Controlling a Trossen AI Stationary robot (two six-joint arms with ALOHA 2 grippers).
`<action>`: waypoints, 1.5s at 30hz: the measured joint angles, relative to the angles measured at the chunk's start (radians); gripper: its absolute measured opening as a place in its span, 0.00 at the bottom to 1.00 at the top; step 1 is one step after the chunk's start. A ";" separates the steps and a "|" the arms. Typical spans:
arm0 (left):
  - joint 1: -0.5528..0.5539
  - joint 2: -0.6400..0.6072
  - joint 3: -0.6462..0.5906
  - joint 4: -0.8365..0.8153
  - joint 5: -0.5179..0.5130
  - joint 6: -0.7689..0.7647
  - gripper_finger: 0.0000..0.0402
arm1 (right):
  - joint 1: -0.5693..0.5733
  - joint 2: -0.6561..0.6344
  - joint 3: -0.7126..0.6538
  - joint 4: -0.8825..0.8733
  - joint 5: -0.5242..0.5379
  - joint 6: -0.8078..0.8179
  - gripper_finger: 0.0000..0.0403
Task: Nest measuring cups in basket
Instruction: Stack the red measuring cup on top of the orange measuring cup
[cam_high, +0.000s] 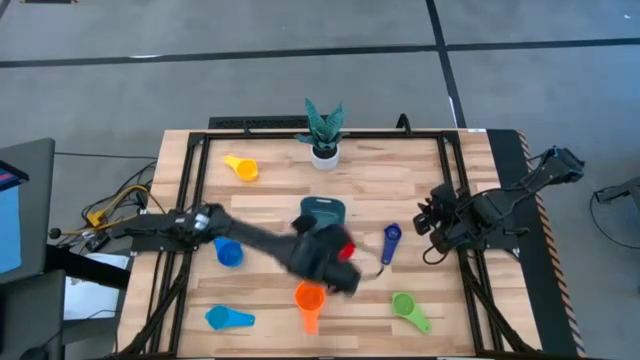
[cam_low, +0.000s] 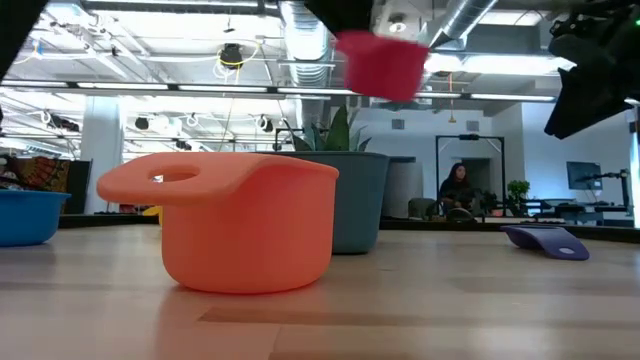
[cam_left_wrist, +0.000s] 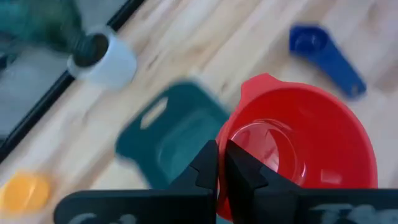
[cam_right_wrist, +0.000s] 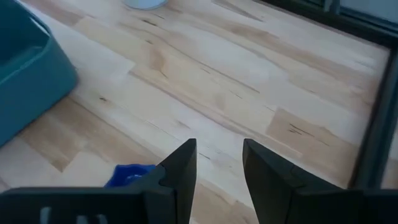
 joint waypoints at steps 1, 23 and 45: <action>-0.028 0.000 -0.004 -0.046 -0.002 -0.062 0.00 | 0.004 0.000 0.000 0.007 0.001 0.000 0.38; -0.309 -0.039 -0.242 -0.195 0.211 -0.752 0.00 | 0.022 0.000 0.000 0.056 0.026 -0.008 0.36; -0.320 -0.632 -1.151 0.706 0.028 -0.742 0.00 | 0.040 0.000 0.000 0.076 -0.001 -0.027 0.36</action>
